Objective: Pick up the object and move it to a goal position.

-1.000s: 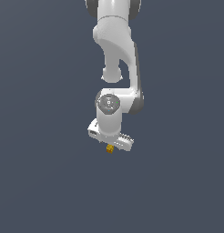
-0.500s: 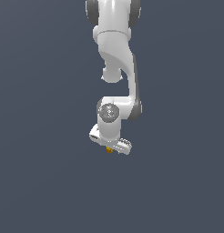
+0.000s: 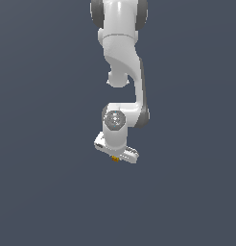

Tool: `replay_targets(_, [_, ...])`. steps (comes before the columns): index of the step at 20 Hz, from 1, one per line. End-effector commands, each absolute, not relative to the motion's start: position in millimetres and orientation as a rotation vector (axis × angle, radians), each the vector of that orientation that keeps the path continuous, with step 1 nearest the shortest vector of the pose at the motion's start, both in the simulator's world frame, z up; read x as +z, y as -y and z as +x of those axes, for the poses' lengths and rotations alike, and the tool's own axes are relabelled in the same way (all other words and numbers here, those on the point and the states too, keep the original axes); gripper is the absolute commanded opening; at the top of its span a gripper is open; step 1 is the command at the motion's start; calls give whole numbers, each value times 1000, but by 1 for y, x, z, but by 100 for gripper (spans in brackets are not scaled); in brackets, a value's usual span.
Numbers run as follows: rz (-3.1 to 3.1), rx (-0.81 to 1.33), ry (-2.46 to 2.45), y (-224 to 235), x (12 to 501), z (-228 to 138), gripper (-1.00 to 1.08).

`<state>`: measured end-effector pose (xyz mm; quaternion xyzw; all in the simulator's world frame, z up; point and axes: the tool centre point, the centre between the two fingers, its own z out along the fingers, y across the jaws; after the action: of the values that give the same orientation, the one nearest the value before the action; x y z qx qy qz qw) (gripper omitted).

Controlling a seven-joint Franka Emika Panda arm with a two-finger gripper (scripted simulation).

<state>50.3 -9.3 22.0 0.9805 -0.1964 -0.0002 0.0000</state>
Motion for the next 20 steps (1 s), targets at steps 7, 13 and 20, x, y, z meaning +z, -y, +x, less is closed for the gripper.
replay_targets(7, [3080, 0, 617, 8, 25, 50, -100])
replay_targets(13, [3080, 0, 617, 2, 47, 50, -100])
replay_targets(20, [3080, 0, 617, -15, 103, 50, -100])
